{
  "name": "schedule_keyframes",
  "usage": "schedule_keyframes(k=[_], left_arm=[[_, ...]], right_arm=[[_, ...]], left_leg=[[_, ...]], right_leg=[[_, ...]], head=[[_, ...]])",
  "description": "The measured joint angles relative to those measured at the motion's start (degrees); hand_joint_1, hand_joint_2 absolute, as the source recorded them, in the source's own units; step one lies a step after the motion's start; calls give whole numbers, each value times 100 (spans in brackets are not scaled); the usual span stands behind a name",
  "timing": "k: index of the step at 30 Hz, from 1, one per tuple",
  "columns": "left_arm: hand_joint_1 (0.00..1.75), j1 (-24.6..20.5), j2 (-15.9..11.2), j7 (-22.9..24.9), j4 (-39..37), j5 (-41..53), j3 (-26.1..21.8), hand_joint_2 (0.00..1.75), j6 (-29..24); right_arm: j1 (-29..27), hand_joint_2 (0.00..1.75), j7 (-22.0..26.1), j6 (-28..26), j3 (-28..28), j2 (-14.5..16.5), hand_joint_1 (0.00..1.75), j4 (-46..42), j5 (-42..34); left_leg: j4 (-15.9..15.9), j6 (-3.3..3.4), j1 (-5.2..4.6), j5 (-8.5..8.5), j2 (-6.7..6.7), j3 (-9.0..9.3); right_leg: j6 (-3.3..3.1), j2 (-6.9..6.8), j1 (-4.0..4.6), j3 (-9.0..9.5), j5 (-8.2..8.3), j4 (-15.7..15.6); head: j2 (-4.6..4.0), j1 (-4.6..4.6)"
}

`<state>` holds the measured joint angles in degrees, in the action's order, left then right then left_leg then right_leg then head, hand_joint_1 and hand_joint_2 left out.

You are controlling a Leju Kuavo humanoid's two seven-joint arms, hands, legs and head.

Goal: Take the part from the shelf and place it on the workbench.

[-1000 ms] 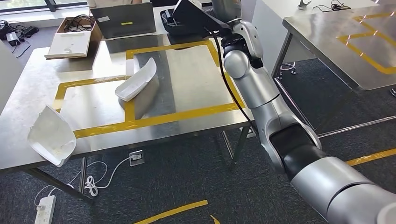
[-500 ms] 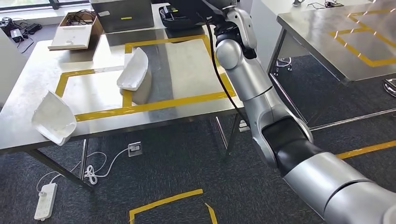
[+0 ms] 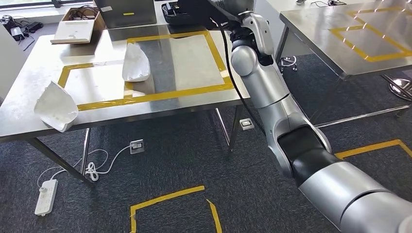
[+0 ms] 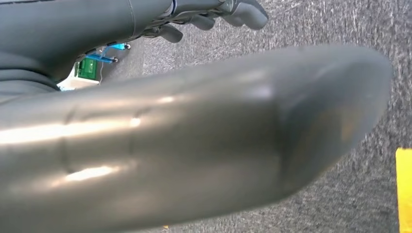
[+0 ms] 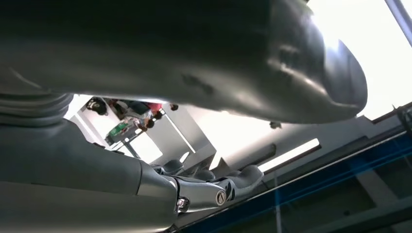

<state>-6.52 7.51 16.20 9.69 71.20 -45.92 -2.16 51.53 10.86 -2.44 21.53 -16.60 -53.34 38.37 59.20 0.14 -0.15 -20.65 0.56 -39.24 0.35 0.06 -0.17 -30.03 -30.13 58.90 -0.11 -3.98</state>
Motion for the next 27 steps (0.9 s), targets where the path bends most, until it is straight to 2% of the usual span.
schedule_keyframes(k=[1, 2, 3, 5, 6, 7, 8, 9, 10, 11, 12, 13, 14, 16, 17, 18, 19, 20, 21, 22, 23, 24, 25, 26, 27], left_arm=[[0, 8, 0, -2, -1, -1, -3, 0, -1], [0, 15, 1, -3, -1, -1, -8, 0, -1], [0, 22, 2, -4, -1, -1, -14, 0, -2], [0, 31, 8, -12, -1, -10, -28, 0, -3], [0, 38, 10, -19, -1, -21, -40, 0, -4], [0, 49, 10, -29, -1, -47, -60, 0, -8], [0, 66, 10, -44, -1, -79, -85, 0, -17], [0, 88, 11, -56, -1, -109, -114, 0, -31], [0, 107, 11, -65, -1, -143, -142, 0, -45], [0, 121, 15, -68, 0, -166, -166, 0, -58], [0, 128, 22, -64, 1, -185, -192, 0, -69], [0, 134, 34, -56, 1, -203, -219, 0, -75], [0, 142, 49, -48, 0, -215, -245, 0, -80], [0, 179, 71, -29, -2, -229, -294, 0, -85], [0, 194, 77, -21, -2, -228, -310, 0, -85], [0, 204, 80, -7, -2, -226, -322, 0, -85], [0, 209, 83, 12, -1, -217, -331, 0, -82], [0, 210, 86, 44, 0, -203, -340, 0, -78], [0, 213, 91, 86, 0, -181, -349, 0, -70], [0, 219, 98, 126, -1, -152, -357, 0, -62], [0, 226, 107, 165, -1, -125, -364, 0, -55], [0, 235, 115, 192, -1, -101, -368, 0, -49], [0, 241, 123, 208, -1, -85, -371, 0, -46], [0, 243, 136, 217, -1, -77, -376, 0, -42], [0, 244, 141, 220, 0, -74, -379, 0, -41]], right_arm=[[37, 0, -1, -16, -10, -3, 0, 35, -10], [52, 0, -3, -59, -25, -5, 0, 70, -32], [35, 0, -2, -119, -51, -13, 0, 103, -60], [-128, 0, 29, -255, -155, -63, 0, 149, -144], [-288, 0, 66, -310, -218, -103, 0, 164, -192], [-485, 0, 124, -359, -311, -172, 0, 193, -256], [-711, 0, 201, -405, -419, -243, 0, 238, -335], [-942, 0, 288, -435, -542, -305, 0, 305, -431], [-1167, 0, 374, -455, -690, -365, 0, 398, -544], [-1387, 0, 450, -466, -830, -392, 0, 503, -675], [-1620, 0, 520, -481, -985, -407, 0, 626, -808], [-1869, 0, 586, -514, -1146, -404, 0, 763, -916], [-2128, 0, 656, -563, -1311, -383, 0, 904, -1003], [-2612, 0, 770, -654, -1596, -317, 0, 1169, -1084], [-2794, 0, 764, -661, -1696, -287, 0, 1276, -1110], [-2938, 0, 709, -647, -1783, -261, 0, 1366, -1146], [-3055, 0, 614, -624, -1869, -236, 0, 1448, -1202], [-3170, 0, 479, -600, -1964, -195, 0, 1530, -1293], [-3294, 0, 349, -588, -2080, -134, 0, 1639, -1407], [-3431, 0, 254, -593, -2217, -55, 0, 1788, -1524], [-3588, 0, 207, -616, -2378, 43, 0, 1977, -1633], [-3748, 0, 210, -645, -2541, 139, 0, 2175, -1710], [-3886, 0, 247, -676, -2693, 224, 0, 2354, -1758], [-3987, 0, 286, -699, -2822, 287, 0, 2498, -1785], [-4036, 0, 305, -707, -2880, 315, 0, 2561, -1793]], left_leg=[[-1, -35, 10, -8, -7, -16], [55, -63, 14, -116, -16, -59], [219, -89, 19, -343, -25, -122], [860, -123, 40, -934, -36, -274], [1227, -137, 50, -1115, -36, -322], [1509, -145, 57, -1151, -36, -331], [1641, -150, 63, -1062, -36, -272], [1584, -153, 72, -912, -37, -124], [1350, -156, 88, -788, -41, 114], [979, -162, 101, -781, -58, 424], [599, -147, 105, -851, -91, 700], [302, -123, 102, -952, -121, 883], [123, -81, 87, -1035, -149, 969], [47, 38, 66, -984, -151, 902], [40, 95, 60, -923, -140, 857], [30, 143, 58, -851, -123, 794], [27, 179, 52, -777, -107, 722], [28, 204, 38, -708, -96, 637], [31, 220, 24, -642, -89, 551], [34, 229, 12, -583, -87, 471], [39, 234, 3, -532, -91, 402], [46, 232, -6, -486, -102, 340], [57, 224, -17, -444, -112, 283], [72, 211, -30, -404, -112, 232], [80, 204, -38, -383, -115, 205]], right_leg=[[-40, -3, -8, -29, 55, -32], [-84, -7, -18, -72, 132, -59], [-121, -12, -38, -129, 215, -86], [-148, -15, -47, -266, 365, -101], [-139, -18, -46, -336, 432, -100], [-123, -27, -46, -404, 494, -97], [-105, -41, -46, -476, 551, -91], [-84, -53, -49, -548, 603, -82], [-59, -63, -53, -618, 651, -69], [-28, -66, -51, -683, 695, -51], [11, -68, -49, -732, 737, -32], [54, -75, -43, -758, 778, -22], [100, -83, -40, -766, 822, -30], [187, -92, -61, -780, 890, -65], [218, -85, -77, -826, 815, -26], [240, -77, -89, -900, 630, 108], [250, -64, -93, -995, 337, 366], [253, -56, -89, -1093, 13, 723], [253, -46, -82, -1164, -235, 1103], [245, -35, -70, -1181, -359, 1407], [229, -27, -59, -1120, -344, 1556], [201, -22, -46, -954, -226, 1488], [162, -21, -30, -695, -89, 1224], [107, -30, -10, -392, -40, 831], [79, -34, 0, -221, -2, 603]], head=[[0, -5], [0, 0], [0, 8], [0, 19], [0, 20], [0, 20], [0, 19], [0, 19], [0, 18], [0, 18], [0, 14], [0, 7], [0, 0], [0, -9], [0, -12], [0, -15], [0, -21], [0, -25], [0, -27], [0, -29], [0, -32], [0, -42], [0, -57], [0, -80], [0, -93]])
